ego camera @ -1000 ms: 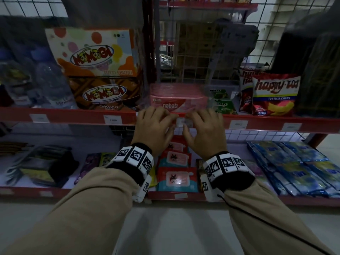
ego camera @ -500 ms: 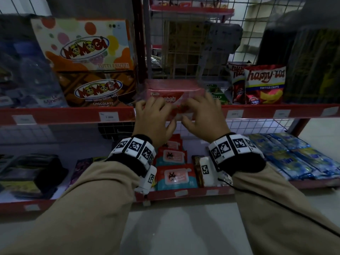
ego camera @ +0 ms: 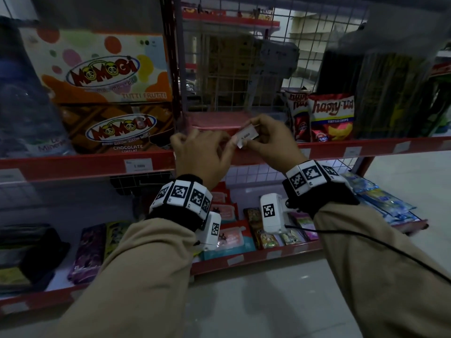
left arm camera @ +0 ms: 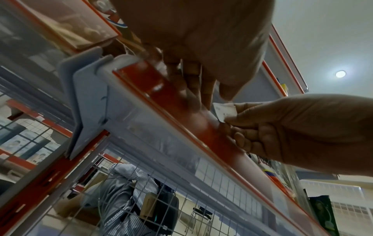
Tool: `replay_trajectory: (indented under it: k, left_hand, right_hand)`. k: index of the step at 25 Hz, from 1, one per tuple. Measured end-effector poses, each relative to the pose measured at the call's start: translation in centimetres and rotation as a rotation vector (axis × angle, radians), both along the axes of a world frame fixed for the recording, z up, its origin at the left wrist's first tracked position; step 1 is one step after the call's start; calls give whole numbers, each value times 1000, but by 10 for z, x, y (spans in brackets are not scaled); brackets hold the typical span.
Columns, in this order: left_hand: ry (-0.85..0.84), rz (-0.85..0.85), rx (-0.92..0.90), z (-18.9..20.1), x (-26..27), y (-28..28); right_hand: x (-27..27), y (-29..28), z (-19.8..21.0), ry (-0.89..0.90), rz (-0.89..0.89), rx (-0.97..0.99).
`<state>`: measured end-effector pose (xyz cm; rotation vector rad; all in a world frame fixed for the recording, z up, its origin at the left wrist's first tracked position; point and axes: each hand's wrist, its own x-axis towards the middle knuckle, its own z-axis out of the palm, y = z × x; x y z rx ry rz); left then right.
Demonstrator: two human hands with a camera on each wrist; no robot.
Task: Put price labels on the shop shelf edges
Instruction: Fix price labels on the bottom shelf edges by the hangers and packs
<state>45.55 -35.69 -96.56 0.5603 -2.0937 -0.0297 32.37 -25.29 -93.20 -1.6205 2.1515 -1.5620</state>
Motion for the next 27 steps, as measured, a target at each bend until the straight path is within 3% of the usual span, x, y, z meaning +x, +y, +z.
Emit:
replay_trajectory:
  k: [6, 11, 18, 27]
  left_hand:
    - [26, -34, 25, -1, -4, -1]
    - [-74, -60, 21, 6, 4, -7]
    - [-172, -255, 100, 14, 17, -11]
    - [-323, -113, -60, 13, 18, -10]
  right_hand:
    - [2, -1, -2, -4, 58, -32]
    - [-1, 1, -4, 294, -60, 0]
    - [-3, 4, -14, 374, -10, 27]
    - [-3, 8, -21, 562, -87, 144]
